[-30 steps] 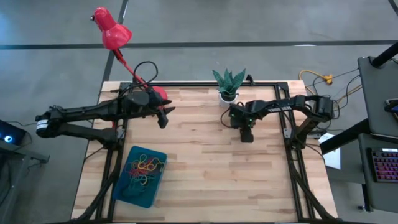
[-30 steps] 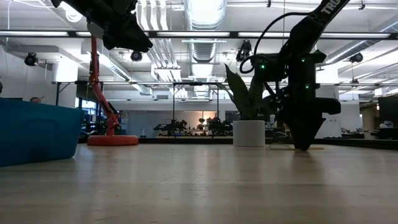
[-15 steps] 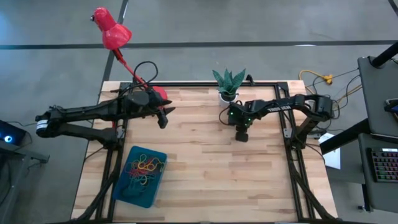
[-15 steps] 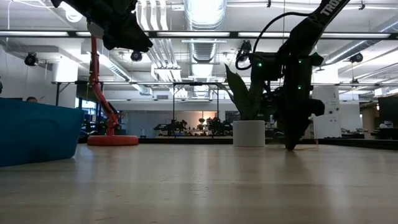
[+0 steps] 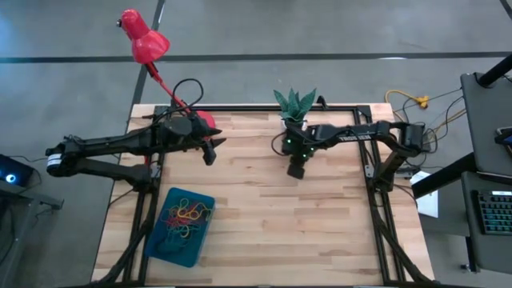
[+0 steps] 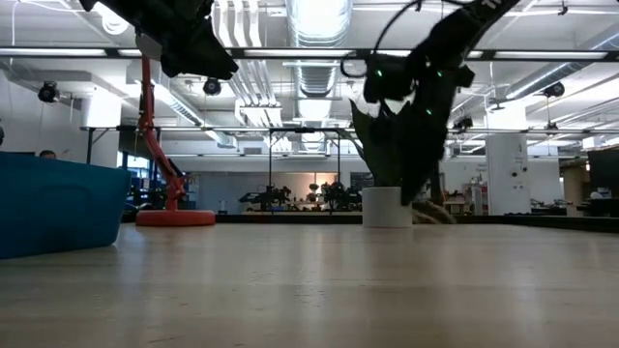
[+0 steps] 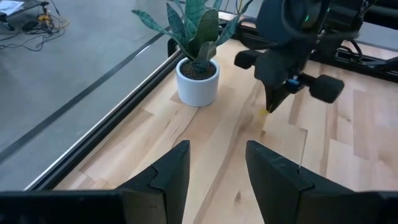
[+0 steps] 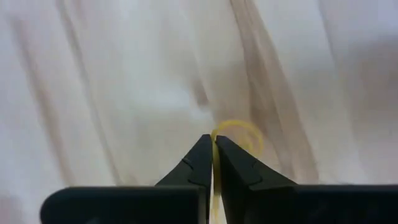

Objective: Pick and place rubber bands into bin
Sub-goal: Put the yellow rubber band into the blue bin

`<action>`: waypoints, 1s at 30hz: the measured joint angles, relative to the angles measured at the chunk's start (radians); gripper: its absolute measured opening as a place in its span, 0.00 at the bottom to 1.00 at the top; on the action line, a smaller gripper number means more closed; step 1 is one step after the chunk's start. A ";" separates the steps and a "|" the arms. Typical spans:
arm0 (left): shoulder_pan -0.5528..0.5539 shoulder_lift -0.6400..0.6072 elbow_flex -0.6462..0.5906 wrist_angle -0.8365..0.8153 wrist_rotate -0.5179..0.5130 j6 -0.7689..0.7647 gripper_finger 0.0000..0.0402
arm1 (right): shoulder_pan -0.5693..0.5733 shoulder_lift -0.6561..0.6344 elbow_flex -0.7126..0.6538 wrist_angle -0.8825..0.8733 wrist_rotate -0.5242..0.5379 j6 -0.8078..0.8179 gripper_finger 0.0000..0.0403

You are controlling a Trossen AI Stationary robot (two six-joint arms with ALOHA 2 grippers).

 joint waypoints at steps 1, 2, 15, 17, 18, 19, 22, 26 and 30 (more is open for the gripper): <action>0.000 0.000 0.000 0.000 0.000 0.000 0.35 | 0.006 -0.001 0.024 -0.004 -0.013 0.006 0.02; 0.000 0.000 0.000 0.000 0.001 0.000 0.35 | 0.014 -0.001 0.050 -0.006 -0.017 0.015 0.02; 0.000 -0.042 0.003 0.000 0.003 0.058 0.35 | 0.140 0.056 0.451 -0.002 -0.048 0.051 0.02; 0.000 -0.067 0.003 -0.006 0.003 0.060 0.35 | 0.158 0.108 0.516 -0.003 -0.104 0.073 0.02; 0.000 -0.083 0.003 -0.013 0.003 0.060 0.35 | 0.166 0.136 0.549 -0.004 -0.139 0.083 0.02; 0.000 -0.102 0.003 -0.028 0.005 0.060 0.35 | 0.175 0.169 0.586 -0.007 -0.167 0.085 0.02; 0.000 -0.166 0.003 -0.118 0.004 0.054 0.35 | 0.185 0.249 0.690 -0.011 -0.207 0.063 0.02; 0.000 -0.251 0.003 -0.242 0.004 0.012 0.35 | 0.184 0.360 0.840 -0.014 -0.286 0.039 0.02; 0.000 -0.324 -0.001 -0.295 0.002 -0.035 0.35 | 0.197 0.501 1.041 -0.009 -0.359 0.053 0.02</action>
